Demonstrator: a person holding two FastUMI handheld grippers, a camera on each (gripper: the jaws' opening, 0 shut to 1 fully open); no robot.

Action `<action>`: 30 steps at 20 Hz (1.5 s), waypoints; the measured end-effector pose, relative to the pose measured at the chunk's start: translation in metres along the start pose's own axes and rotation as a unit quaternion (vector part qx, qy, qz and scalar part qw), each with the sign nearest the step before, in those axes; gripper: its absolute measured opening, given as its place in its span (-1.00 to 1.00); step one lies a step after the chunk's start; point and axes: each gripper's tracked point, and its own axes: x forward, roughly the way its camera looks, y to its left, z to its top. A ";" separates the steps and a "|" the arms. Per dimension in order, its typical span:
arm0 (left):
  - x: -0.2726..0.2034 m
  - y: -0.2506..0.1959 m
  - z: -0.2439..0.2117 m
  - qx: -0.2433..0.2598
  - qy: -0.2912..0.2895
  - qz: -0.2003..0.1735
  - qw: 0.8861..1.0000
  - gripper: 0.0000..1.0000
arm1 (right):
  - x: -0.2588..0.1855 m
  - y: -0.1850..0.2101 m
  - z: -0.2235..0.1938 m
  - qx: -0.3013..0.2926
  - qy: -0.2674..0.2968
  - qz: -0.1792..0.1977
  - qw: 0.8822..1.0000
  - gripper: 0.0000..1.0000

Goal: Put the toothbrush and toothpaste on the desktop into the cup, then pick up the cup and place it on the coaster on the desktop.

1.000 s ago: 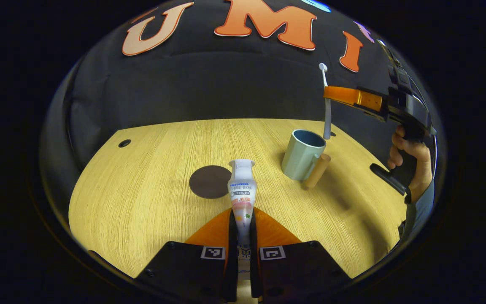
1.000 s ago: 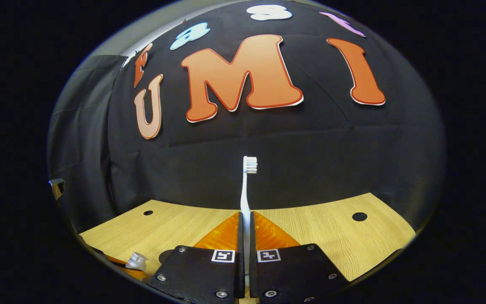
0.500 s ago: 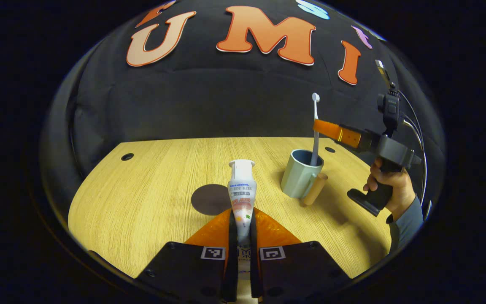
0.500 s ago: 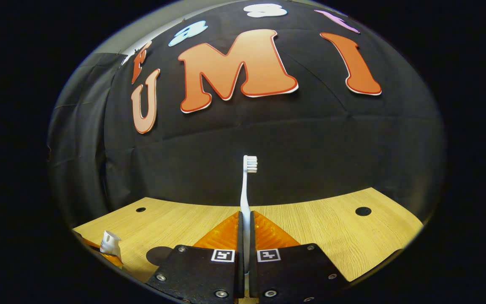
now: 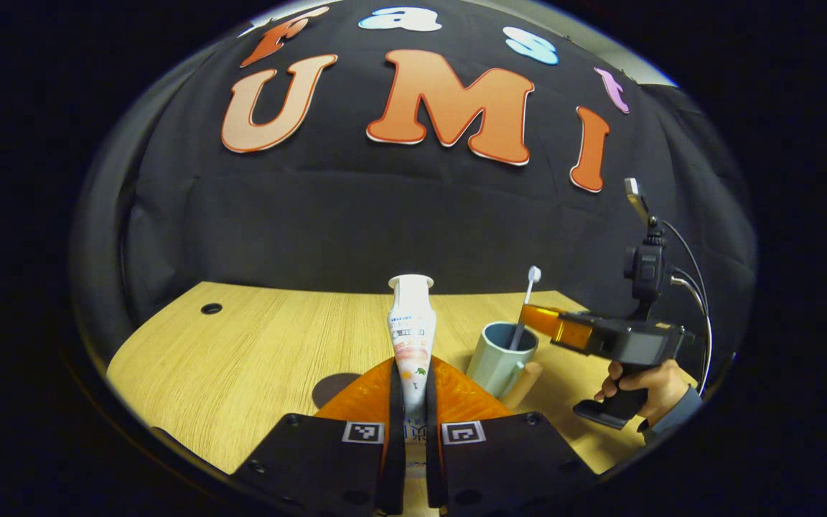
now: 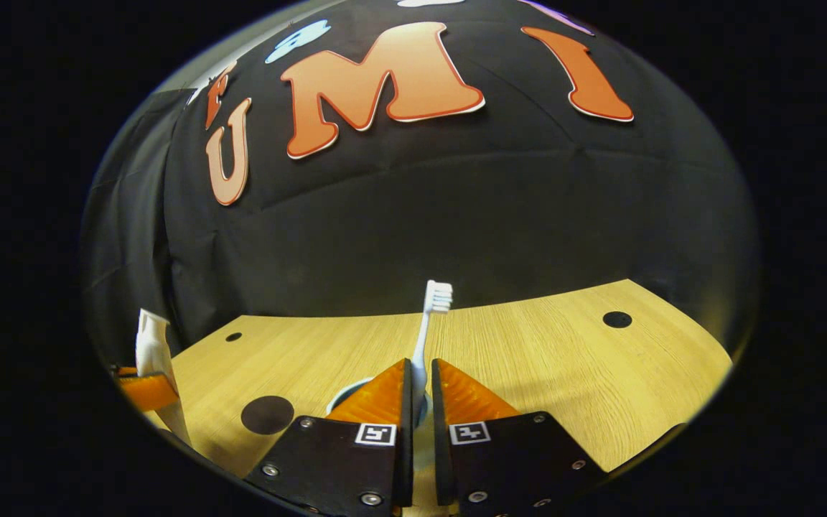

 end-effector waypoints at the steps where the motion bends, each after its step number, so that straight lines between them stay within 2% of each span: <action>1: 0.004 -0.007 0.010 0.003 -0.014 -0.004 1.000 -0.70 | -0.004 -0.003 0.000 -0.004 0.000 -0.004 1.000 -0.67; 2: 0.008 -0.011 0.018 0.005 -0.028 -0.007 1.000 -0.70 | -0.006 -0.005 -0.002 -0.009 0.001 -0.008 1.000 -0.50; 3: 0.012 -0.013 0.027 0.008 -0.040 -0.006 0.999 -0.69 | -0.009 -0.009 -0.003 -0.014 0.003 -0.009 1.000 -0.41; 4: 0.017 -0.017 0.035 0.007 -0.052 -0.007 0.999 -0.70 | -0.013 -0.010 -0.004 -0.018 0.006 -0.007 1.000 -0.17; 5: 0.022 -0.022 0.046 0.004 -0.066 -0.009 0.998 -0.69 | -0.018 -0.013 -0.008 -0.017 0.010 -0.005 1.000 -0.05; 6: 0.025 -0.025 0.054 0.000 -0.077 -0.013 0.997 -0.70 | -0.022 -0.014 -0.010 -0.014 0.014 0.000 1.000 0.17; 8: 0.028 -0.031 0.068 -0.008 -0.101 -0.019 0.995 -0.70 | -0.032 -0.020 -0.013 -0.006 0.016 0.003 1.000 0.27; 9: 0.029 -0.036 0.072 -0.012 -0.110 -0.023 0.994 -0.69 | -0.037 -0.024 -0.014 0.000 0.015 0.000 1.000 0.43; 10: 0.028 -0.042 0.073 -0.014 -0.118 -0.027 0.993 -0.69 | -0.042 -0.029 -0.015 0.005 0.014 -0.005 1.000 0.43; 12: 0.035 -0.047 0.078 -0.024 -0.133 -0.035 0.990 -0.69 | -0.052 -0.036 -0.019 0.013 0.011 -0.010 1.000 0.75; 16: 0.050 -0.062 0.095 -0.027 -0.167 -0.056 0.984 -0.70 | -0.072 -0.048 -0.017 0.009 0.005 -0.019 1.000 0.87; 23: 0.090 -0.086 0.112 -0.040 -0.210 -0.099 0.972 -0.70 | -0.104 -0.063 -0.007 -0.016 -0.024 -0.030 0.999 0.89; 30: 0.140 -0.109 0.084 -0.029 -0.183 -0.131 0.974 -0.70 | -0.112 -0.065 -0.020 -0.014 -0.019 -0.031 0.999 0.92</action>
